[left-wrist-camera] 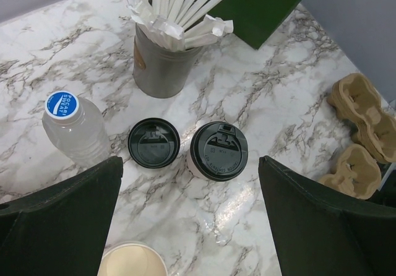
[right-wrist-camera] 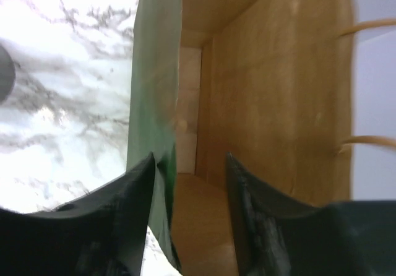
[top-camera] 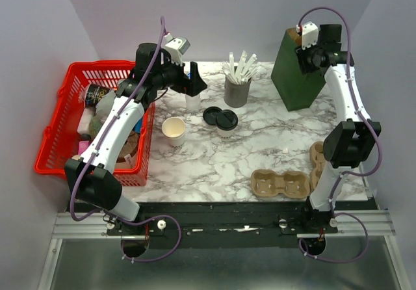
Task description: Pack the takeout coffee
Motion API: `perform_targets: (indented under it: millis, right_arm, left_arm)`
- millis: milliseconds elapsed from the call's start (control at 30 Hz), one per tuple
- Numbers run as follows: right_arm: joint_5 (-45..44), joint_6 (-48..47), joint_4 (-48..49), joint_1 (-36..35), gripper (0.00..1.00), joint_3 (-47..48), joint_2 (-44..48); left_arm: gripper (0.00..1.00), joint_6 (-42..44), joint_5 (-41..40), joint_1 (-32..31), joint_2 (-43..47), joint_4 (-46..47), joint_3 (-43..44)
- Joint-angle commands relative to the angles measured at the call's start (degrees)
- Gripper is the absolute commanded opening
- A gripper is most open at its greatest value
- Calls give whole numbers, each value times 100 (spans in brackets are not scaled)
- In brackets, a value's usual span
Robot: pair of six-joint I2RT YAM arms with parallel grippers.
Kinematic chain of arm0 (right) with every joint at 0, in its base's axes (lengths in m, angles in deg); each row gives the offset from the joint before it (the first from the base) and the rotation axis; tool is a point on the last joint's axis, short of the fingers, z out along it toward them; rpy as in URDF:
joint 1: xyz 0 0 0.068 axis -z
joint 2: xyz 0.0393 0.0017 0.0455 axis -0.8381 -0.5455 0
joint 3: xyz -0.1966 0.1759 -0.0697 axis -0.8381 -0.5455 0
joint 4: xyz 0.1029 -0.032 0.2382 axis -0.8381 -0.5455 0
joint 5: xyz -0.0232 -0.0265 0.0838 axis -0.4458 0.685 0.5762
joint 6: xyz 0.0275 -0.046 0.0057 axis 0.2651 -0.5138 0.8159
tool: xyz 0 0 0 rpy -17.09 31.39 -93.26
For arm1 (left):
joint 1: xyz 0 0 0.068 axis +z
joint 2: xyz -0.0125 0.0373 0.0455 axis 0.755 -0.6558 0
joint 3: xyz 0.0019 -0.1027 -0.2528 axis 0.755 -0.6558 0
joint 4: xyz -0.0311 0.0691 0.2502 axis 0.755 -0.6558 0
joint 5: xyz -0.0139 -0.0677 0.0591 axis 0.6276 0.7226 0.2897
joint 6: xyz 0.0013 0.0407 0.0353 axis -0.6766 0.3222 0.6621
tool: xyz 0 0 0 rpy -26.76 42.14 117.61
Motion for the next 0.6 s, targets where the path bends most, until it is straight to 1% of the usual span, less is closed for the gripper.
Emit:
perform_targets:
  millis: [0, 33, 67, 133, 167, 233, 267, 333, 367, 400, 433, 467, 500, 567]
  right_arm:
    - [653, -339, -618, 85, 37, -103, 131]
    - [731, -410, -670, 85, 34, -164, 201]
    - [932, -489, -767, 85, 26, -191, 280]
    - [1162, -744, -873, 85, 21, -252, 561]
    - [1276, -814, -951, 85, 13, -357, 658]
    - [1356, -1025, -987, 85, 10, -507, 1027]
    - [1417, -1122, -1031, 85, 6, -734, 1176]
    - [1496, -1420, -1066, 85, 4, -1024, 1605]
    - [1706, -1613, -1153, 85, 3, -1191, 1773]
    - [1812, -2076, -1172, 85, 3, -1602, 1940]
    - [1900, -2289, -1172, 85, 3, -1823, 2333]
    - [2040, -2483, -1128, 85, 2, -2043, 2511]
    - [2138, -2920, -1145, 85, 1, -2272, 2713]
    - [2462, -3318, -1303, 85, 1, -2738, 3169]
  left_arm:
    - [99, -138, 212, 44, 81, 100, 2]
    - [99, -155, 238, 36, 72, 109, 19]
    - [99, -156, 299, 36, 54, 117, 20]
    - [99, -173, 370, 36, 28, 161, 55]
    - [99, -164, 466, 36, 28, 231, 55]
    - [99, -191, 607, 36, 1, 328, 55]
    - [99, -208, 686, 36, -7, 476, 37]
    - [99, -261, 941, 36, -25, 644, 2]
    - [99, -278, 1029, 36, -34, 819, -7]
    - [99, -287, 1195, 27, -77, 899, -24]
    - [99, -296, 1249, 18, -113, 961, -24]
    - [99, -261, 1319, -8, -139, 1048, 2]
    - [99, -226, 1380, -26, -218, 1084, 72]
    - [99, -130, 1670, -61, -306, 1206, 168]
